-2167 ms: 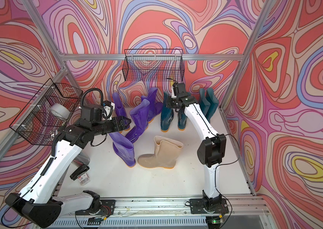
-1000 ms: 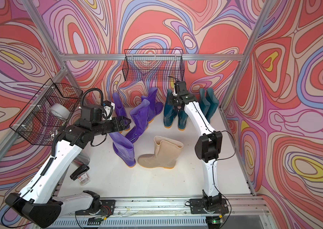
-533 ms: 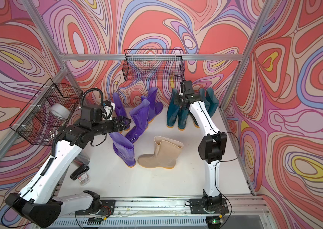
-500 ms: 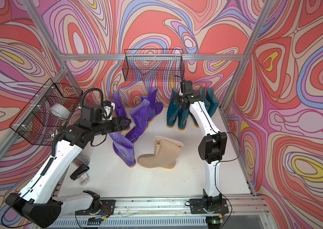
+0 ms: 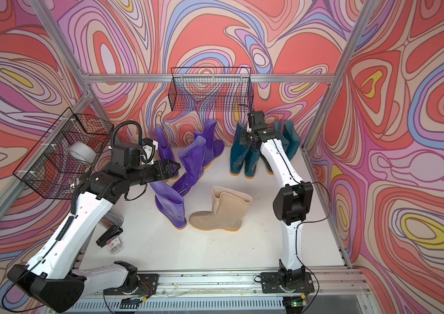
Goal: Match and arrange rain boots in pairs
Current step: Pair a pair of rain boots at the center of the board, then pick up the rain boot at the center of the board.
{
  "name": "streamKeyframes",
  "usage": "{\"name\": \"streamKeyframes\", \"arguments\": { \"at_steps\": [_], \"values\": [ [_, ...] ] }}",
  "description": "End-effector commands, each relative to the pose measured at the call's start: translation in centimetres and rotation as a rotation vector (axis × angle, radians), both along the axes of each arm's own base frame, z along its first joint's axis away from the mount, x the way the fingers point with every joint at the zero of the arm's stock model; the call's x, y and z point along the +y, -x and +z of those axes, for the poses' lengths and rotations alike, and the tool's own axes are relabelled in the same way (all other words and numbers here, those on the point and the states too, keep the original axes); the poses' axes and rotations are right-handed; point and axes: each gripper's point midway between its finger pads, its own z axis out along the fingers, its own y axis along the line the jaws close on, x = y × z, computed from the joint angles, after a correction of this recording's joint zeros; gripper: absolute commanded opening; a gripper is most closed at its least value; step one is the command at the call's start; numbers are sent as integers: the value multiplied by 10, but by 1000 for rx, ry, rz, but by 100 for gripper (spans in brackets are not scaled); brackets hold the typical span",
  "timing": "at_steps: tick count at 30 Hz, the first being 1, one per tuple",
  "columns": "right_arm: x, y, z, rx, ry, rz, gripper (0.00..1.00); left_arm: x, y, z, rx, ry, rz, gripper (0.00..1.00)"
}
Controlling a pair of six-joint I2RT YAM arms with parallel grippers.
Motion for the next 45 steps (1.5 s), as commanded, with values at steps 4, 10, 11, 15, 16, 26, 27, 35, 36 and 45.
{"name": "streamKeyframes", "arguments": {
  "at_steps": [4,10,11,15,16,26,27,35,36,45],
  "values": [
    [-15,8,53,-102,28,-26,0,-5,1,-2,5,12,-12,85],
    [8,14,57,-81,-77,63,43,-2,1,-1,-6,3,-3,86],
    [9,15,58,-82,-83,66,47,-2,1,-1,-5,5,-5,86],
    [10,24,79,-145,-103,84,62,-2,3,-1,-7,3,-9,86],
    [12,27,90,-170,-110,97,63,0,4,0,-9,-4,-6,86],
    [36,122,160,-352,-256,331,76,26,17,26,-106,-85,66,93],
    [40,136,158,-355,-259,359,78,28,20,30,-119,-86,71,93],
    [97,226,114,-235,-113,533,81,48,39,29,-97,-73,164,94],
    [104,236,106,-206,-80,557,81,51,41,24,-90,-70,176,94],
    [107,291,46,-45,234,620,95,47,69,15,-127,-11,114,94]
  ]
}}
